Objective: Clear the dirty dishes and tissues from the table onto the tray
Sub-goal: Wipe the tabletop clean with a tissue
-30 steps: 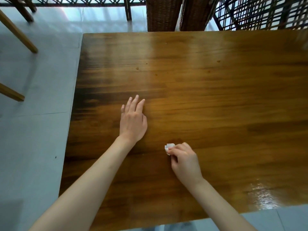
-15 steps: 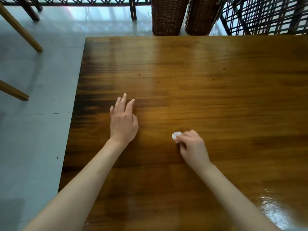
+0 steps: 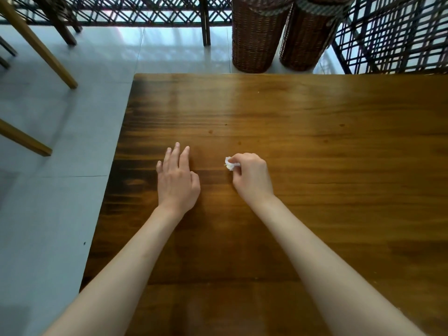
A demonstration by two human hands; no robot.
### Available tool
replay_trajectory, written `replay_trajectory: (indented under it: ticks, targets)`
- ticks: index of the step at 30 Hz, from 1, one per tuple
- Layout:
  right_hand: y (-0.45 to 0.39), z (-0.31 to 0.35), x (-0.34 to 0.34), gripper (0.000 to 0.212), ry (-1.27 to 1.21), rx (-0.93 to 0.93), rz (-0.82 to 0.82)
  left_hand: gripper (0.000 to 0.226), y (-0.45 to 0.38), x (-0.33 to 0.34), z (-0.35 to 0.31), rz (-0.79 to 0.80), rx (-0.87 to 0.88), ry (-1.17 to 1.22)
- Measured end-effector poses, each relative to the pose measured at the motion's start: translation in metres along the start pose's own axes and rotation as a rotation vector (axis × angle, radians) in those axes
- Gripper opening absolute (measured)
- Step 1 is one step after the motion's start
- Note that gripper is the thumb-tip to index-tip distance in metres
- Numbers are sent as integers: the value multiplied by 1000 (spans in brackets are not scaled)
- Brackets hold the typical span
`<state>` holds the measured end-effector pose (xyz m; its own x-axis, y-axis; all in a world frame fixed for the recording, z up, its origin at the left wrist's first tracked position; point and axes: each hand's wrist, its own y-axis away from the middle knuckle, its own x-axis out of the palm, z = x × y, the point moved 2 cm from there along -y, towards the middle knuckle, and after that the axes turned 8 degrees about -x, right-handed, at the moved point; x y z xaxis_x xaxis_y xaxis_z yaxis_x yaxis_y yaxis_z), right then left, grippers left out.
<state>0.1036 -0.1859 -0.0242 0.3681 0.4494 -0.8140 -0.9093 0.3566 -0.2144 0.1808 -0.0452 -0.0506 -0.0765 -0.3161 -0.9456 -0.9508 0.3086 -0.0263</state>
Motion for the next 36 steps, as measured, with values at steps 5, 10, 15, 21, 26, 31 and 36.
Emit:
replay_trajectory:
  ticks: [5,10,15,21,26,31,36]
  targets:
    - [-42,-9,8,21,46,-11,21,64,-39,10,1,2,-54,-52]
    - [-84,-6,18,24,27,-97,-25,69,-69,22,-3,38,-56,-79]
    - [-120,9,47,26,81,-230,67,70,-71,28,2,52,-29,-81]
    - [-119,8,55,23,80,-251,163,69,-74,28,1,58,-45,-90]
    - [-78,-27,23,18,101,-232,129,70,-72,26,1,67,-64,-68]
    - [-46,-99,-33,20,184,-85,9,69,-72,23,-2,91,-61,-34]
    - [-56,-110,-48,12,204,63,-34,71,-71,23,-4,98,-65,-47]
